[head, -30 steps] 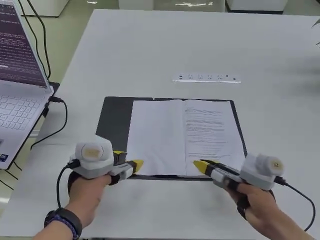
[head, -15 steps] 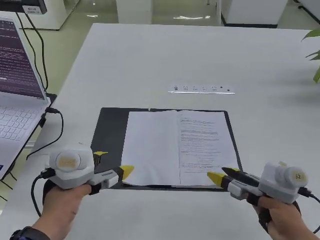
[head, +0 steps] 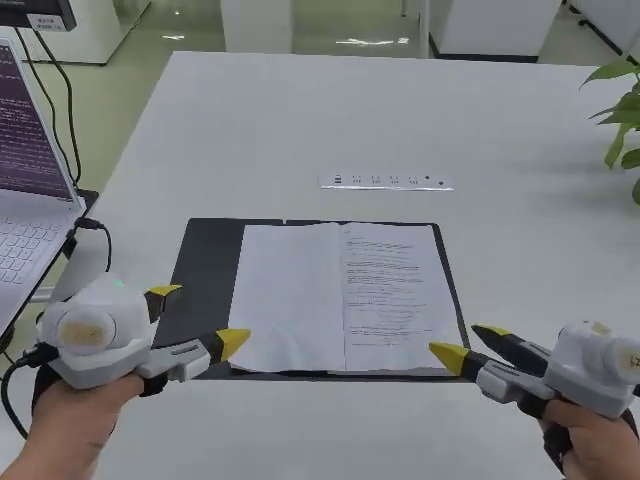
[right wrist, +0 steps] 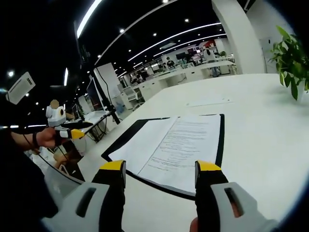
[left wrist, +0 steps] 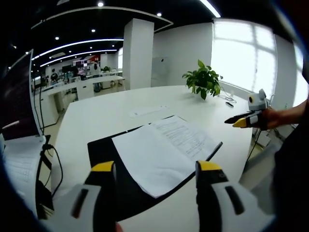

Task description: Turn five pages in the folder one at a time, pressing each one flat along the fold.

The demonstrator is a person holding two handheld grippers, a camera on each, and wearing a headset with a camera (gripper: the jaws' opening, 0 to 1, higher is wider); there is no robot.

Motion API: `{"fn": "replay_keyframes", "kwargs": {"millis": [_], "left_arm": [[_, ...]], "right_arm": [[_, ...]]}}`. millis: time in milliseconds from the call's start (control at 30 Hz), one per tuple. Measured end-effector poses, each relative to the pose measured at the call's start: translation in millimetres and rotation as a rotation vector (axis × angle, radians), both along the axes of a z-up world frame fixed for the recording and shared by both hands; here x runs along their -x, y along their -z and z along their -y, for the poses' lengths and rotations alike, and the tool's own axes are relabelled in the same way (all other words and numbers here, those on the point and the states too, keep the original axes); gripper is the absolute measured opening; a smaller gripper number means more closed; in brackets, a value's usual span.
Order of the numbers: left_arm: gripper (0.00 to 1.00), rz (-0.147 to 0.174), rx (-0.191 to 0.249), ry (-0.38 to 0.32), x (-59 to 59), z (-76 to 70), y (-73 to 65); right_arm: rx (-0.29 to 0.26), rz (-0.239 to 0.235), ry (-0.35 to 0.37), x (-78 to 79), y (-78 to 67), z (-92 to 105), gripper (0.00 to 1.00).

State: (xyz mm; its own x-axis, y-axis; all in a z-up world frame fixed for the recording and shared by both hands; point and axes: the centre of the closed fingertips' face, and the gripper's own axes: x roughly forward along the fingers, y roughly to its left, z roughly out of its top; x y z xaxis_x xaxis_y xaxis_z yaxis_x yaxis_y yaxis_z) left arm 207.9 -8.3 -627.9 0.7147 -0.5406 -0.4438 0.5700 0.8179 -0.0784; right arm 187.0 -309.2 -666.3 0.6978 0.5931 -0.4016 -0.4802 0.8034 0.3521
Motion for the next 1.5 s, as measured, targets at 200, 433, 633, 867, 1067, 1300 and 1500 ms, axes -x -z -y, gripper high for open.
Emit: {"fn": "replay_keyframes", "kwargs": {"millis": [200, 433, 633, 867, 1067, 1300, 1500], "left_arm": [[0.62, 0.018, 0.006, 0.005, 0.7, 3.6, -5.3], [0.74, 0.035, 0.018, 0.01, -0.2, 8.4, -7.2], [0.77, 0.043, 0.032, 0.013, 5.9, 9.1, -14.4], [0.79, 0.011, 0.023, 0.012, 16.4, 7.5, -9.9], [0.79, -0.012, 0.013, 0.023, 20.8, 12.4, -4.5], [0.78, -0.028, 0.015, 0.048, 16.7, 26.0, -0.8], [0.78, -0.038, 0.021, 0.078, 10.4, 42.0, 0.9]], "right_arm": [[-0.005, 0.017, 0.02, 1.2, -5.6, 7.7, 0.58], [-0.001, 0.032, 0.028, 1.0, -9.9, 8.0, 0.62], [0.01, 0.032, 0.022, 6.4, -10.8, 8.1, 0.64], [0.001, 0.032, 0.042, 12.0, -11.2, 11.7, 0.66], [0.0, 0.022, 0.056, 18.0, -9.2, 16.6, 0.66], [0.003, 0.004, 0.059, 22.9, -5.9, 21.4, 0.67], [0.002, -0.002, 0.067, 23.3, -4.1, 25.9, 0.7]]}}
